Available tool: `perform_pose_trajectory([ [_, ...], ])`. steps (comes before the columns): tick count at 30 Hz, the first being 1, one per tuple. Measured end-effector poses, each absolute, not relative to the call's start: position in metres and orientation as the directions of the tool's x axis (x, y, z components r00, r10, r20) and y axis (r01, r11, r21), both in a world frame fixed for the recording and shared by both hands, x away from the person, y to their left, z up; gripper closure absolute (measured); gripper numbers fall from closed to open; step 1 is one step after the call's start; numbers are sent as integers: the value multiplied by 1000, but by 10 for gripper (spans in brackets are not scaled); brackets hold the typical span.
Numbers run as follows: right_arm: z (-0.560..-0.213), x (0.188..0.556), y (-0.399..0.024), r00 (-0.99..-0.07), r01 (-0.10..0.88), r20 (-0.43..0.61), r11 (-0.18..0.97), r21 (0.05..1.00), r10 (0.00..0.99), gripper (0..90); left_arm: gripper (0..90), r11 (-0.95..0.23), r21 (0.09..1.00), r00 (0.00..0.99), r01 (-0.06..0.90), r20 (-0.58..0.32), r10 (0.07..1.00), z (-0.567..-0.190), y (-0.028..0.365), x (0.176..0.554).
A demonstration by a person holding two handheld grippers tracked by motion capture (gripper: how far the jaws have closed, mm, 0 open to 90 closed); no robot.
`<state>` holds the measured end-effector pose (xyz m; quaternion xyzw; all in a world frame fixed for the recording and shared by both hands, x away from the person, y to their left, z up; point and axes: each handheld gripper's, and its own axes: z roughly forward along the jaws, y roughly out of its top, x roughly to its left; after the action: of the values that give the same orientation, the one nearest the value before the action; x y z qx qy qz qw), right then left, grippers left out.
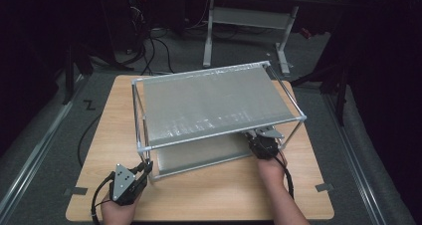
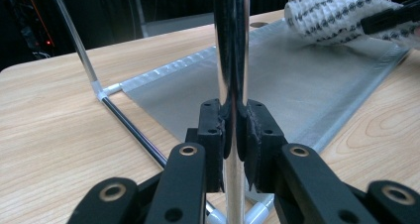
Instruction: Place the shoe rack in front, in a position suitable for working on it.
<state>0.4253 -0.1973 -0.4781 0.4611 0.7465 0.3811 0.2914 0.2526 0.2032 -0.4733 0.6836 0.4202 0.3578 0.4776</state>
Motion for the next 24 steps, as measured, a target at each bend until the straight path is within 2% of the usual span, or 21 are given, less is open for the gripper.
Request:
perform_pose_trajectory([
  [14,-503,420,-203,-412,531,-102,329,781,906,784,788,-220,949,428,226,107,898,-474,194,249],
  [24,-504,401,-228,-400,525,-134,346,778,907,783,788,-264,942,533,208,117,838,-475,173,231],
])
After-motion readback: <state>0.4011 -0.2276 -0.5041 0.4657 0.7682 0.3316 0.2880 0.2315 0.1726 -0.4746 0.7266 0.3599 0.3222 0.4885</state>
